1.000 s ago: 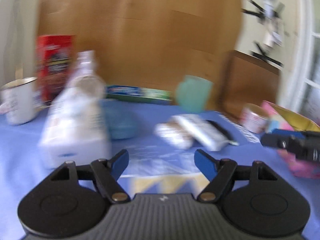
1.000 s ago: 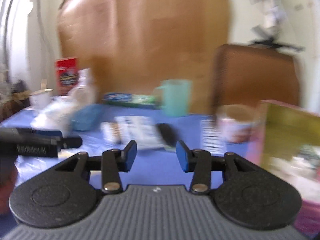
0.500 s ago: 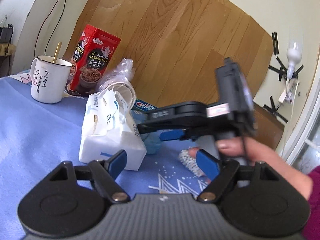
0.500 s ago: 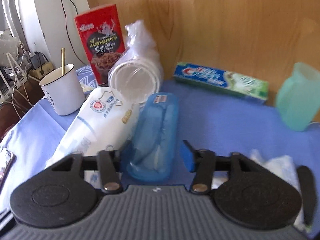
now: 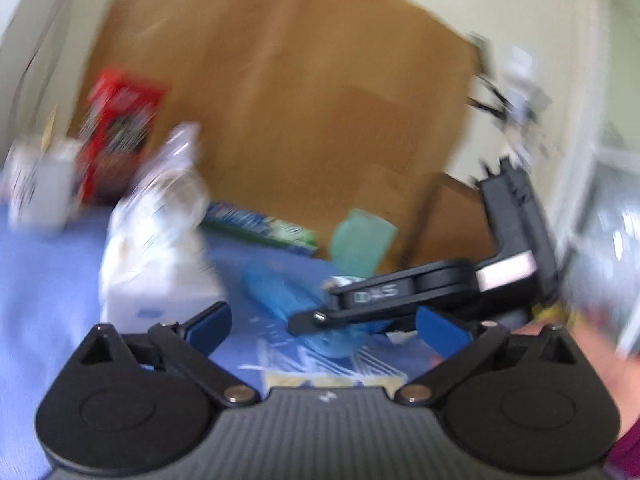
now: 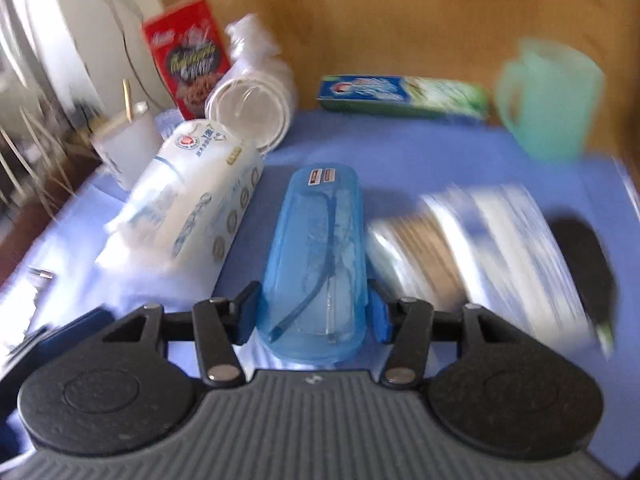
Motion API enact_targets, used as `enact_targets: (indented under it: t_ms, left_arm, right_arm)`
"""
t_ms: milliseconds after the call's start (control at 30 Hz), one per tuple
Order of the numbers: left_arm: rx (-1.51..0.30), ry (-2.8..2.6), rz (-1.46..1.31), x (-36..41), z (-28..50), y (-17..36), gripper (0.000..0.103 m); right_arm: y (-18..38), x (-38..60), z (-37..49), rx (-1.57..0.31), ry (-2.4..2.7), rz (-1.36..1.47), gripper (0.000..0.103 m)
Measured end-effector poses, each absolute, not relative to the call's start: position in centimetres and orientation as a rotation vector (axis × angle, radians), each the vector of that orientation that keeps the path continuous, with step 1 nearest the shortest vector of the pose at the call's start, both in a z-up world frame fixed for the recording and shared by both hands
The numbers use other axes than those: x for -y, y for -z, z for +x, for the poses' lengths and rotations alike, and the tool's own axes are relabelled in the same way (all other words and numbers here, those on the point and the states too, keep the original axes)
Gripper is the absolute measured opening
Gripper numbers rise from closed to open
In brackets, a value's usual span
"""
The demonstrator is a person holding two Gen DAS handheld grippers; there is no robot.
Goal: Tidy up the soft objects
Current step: 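Move the right gripper to the translucent blue plastic case and grasp it, then lift the blue case with the right gripper while the left gripper grasps it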
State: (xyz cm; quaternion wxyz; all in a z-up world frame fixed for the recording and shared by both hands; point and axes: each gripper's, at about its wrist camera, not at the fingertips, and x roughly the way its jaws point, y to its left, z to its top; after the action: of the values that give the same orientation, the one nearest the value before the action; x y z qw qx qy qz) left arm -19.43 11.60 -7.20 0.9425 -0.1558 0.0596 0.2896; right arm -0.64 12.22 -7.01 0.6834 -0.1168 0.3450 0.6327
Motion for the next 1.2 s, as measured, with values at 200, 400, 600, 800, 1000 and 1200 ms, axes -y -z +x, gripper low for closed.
enact_targets:
  t_ms: [200, 400, 600, 800, 1000, 1200]
  left_arm:
    - [-0.220, -0.374, -0.047, -6.7, -17.2, 7.4, 0.103]
    - [-0.308, -0.277, -0.107, -6.2, -16.6, 7.4, 0.101]
    - [-0.374, -0.323, -0.373, -9.2, -16.4, 7.7, 0.098]
    - [-0.432, -0.266, -0.496, -8.7, -13.3, 7.6, 0.098]
    - [-0.555, -0.242, -0.503, -6.9, -8.7, 7.2, 0.089]
    - [-0.599, -0.233, -0.553, -6.1, -7.0, 8.3, 0.074]
  right_arm:
    - [8.3, -3.3, 1.8, -0.817, -1.492, -0.194, 0.056]
    - [10.5, 4.0, 4.1, -0.851, -1.486, -0.018, 0.056]
    - [10.8, 8.9, 2.8, -0.778, -1.438, -0.009, 0.056]
    - [11.3, 10.2, -0.4, -0.627, -1.398, -0.121, 0.057]
    - [11.8, 10.6, -0.5, -0.554, -1.401, -0.163, 0.067]
    - [12.6, 11.3, -1.8, -0.405, -1.355, -0.263, 0.058]
